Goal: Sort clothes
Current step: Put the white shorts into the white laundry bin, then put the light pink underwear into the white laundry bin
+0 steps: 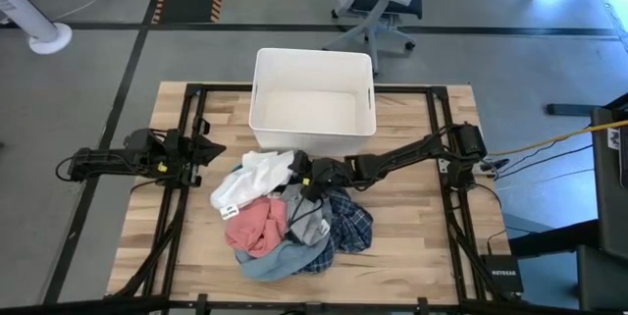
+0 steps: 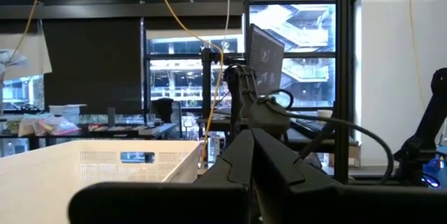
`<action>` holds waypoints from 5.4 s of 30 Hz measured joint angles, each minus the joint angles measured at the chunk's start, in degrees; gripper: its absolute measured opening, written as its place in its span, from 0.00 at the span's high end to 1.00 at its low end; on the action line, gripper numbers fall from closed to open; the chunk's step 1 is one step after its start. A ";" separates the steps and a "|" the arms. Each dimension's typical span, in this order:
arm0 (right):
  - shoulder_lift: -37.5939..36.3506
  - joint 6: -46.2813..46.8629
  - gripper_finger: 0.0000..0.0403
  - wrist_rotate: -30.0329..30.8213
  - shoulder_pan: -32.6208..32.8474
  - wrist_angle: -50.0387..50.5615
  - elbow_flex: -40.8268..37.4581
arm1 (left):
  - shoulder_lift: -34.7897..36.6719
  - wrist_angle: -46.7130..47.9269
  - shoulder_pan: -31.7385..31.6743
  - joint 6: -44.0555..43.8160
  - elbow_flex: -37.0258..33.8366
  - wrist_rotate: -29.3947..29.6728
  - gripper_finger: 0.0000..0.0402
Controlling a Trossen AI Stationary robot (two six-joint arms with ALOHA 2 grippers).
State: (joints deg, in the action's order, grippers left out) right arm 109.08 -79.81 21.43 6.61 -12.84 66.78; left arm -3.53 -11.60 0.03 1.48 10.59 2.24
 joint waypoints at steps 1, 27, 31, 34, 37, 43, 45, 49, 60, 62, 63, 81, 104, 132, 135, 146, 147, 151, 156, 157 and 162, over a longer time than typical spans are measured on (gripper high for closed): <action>0.00 -0.13 0.97 0.09 0.00 -0.04 0.00 | 0.00 -0.02 0.00 0.02 0.00 0.01 1.00; -24.74 -5.97 0.97 11.56 -4.45 3.80 23.02 | 0.00 -0.24 -0.01 0.41 0.02 2.47 1.00; -24.80 -5.95 0.96 11.60 -8.50 4.35 26.23 | 0.00 -0.24 -0.01 0.41 0.02 2.47 1.00; -24.68 -4.79 0.96 10.91 -11.38 5.50 26.62 | 0.00 -0.24 -0.02 0.41 0.02 2.47 1.00; -24.68 -1.61 0.96 10.51 -14.13 8.41 26.16 | 0.00 -0.24 0.00 0.43 0.02 2.47 1.00; -24.48 9.85 0.95 5.95 -18.40 20.36 24.79 | 0.00 -0.22 -0.01 0.43 0.02 2.47 1.00; -24.50 14.09 0.95 4.19 -19.04 23.90 24.46 | 0.00 -0.22 -0.02 0.43 0.02 2.47 1.00; -24.50 20.86 0.95 3.43 -19.13 31.23 24.38 | 0.00 -0.23 0.00 0.71 0.02 2.48 1.00; -24.52 27.56 0.60 2.49 -19.02 42.71 24.37 | 0.00 0.11 0.00 0.66 0.02 2.49 1.00; -24.66 27.62 0.54 2.48 -18.93 44.89 24.37 | 0.00 0.43 -0.01 0.68 0.02 2.48 1.00; -24.91 27.79 0.51 2.45 -18.60 46.07 24.37 | 0.00 0.46 -0.02 0.82 0.02 2.48 1.00; -25.29 27.06 0.42 3.39 -11.58 49.44 24.39 | 0.00 0.33 0.00 3.04 0.02 2.49 1.00; -25.22 26.95 0.42 3.39 -11.10 49.42 24.39 | 0.00 0.17 0.00 3.01 0.02 2.49 1.00; -25.20 26.95 0.42 3.37 -11.10 49.42 24.39 | 0.00 0.64 0.00 3.87 0.02 2.93 1.00; -25.20 26.95 0.42 3.37 -11.10 49.42 24.39 | 0.00 1.08 0.00 3.53 0.02 2.93 1.00; -25.18 25.47 0.42 2.86 -11.13 47.89 24.39 | 0.00 0.97 -0.01 2.96 0.02 2.93 1.00; -25.14 25.16 0.42 2.70 -11.13 46.41 24.39 | 0.00 1.03 -0.01 2.56 0.02 2.93 1.00; -25.14 25.11 0.42 2.44 -11.13 44.86 24.44 | 0.00 1.73 -0.01 1.61 0.02 2.93 1.00; -25.14 25.11 0.42 2.43 -11.13 43.54 24.44 | 0.00 1.95 -0.01 1.53 0.02 2.93 1.00; -25.14 25.11 0.42 2.41 -11.13 43.14 24.44 | 0.00 1.96 -0.01 1.62 0.02 2.93 1.00; -25.11 36.09 0.42 -4.08 -11.12 40.60 24.46 | 0.00 1.49 0.00 2.65 0.00 2.93 1.00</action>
State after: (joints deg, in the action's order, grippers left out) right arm 83.97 -43.72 17.35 -4.51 27.76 91.24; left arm -3.53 -10.11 0.03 4.13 10.59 5.17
